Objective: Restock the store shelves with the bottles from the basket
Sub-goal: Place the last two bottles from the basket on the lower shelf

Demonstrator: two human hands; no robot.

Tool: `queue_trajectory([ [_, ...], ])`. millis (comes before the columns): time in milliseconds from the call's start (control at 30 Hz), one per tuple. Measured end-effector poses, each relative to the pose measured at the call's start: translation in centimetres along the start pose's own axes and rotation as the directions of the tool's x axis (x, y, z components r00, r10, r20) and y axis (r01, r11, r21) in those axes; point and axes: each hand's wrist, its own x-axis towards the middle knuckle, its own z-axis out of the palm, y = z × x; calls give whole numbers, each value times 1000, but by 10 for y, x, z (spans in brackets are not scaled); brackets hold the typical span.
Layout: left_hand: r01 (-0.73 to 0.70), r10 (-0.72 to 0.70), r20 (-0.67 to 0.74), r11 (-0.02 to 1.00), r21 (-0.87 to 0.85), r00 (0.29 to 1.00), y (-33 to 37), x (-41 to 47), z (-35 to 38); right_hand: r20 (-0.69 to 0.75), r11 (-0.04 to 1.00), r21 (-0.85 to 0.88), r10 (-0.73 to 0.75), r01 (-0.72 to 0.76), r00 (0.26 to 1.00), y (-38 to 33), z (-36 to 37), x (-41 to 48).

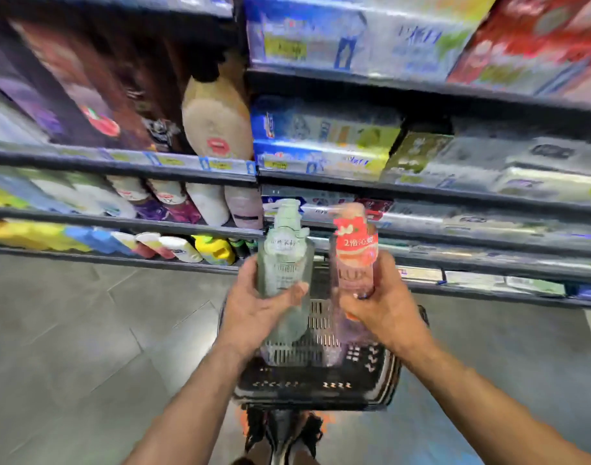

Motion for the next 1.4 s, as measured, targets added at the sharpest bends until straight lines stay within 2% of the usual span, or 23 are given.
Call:
queue_trajectory([
  [200,-299,301,-8,950,92,954,146,-52,1,-75,970,-9,-242,242,967,-146,-43,-40],
  [367,-498,513,-63,851,169,856,250,-99,-12,-145,902,17,-424,431,894,-251,-71,-71],
  [500,-595,620,-102,778,201,778,308,-137,-26,-181,832,4,-545,555,819,-313,-85,-93],
  [733,-635,676,-131,730,253,725,358,-194,-48,-155,768,26,-630,640,761,-383,-85,-117],
  [1067,-654,706,-216,708,267,675,387,-214,-96,-97,728,12,-681,685,726,-431,-47,-124],
  [1233,-665,712,-217,702,255,668,394,-204,-141,-101,720,6,-690,694,717,-451,-7,-118],
  [1400,-661,703,-176,710,243,689,398,-187,-203,-127,729,-21,-681,684,722,-469,51,-107],
])
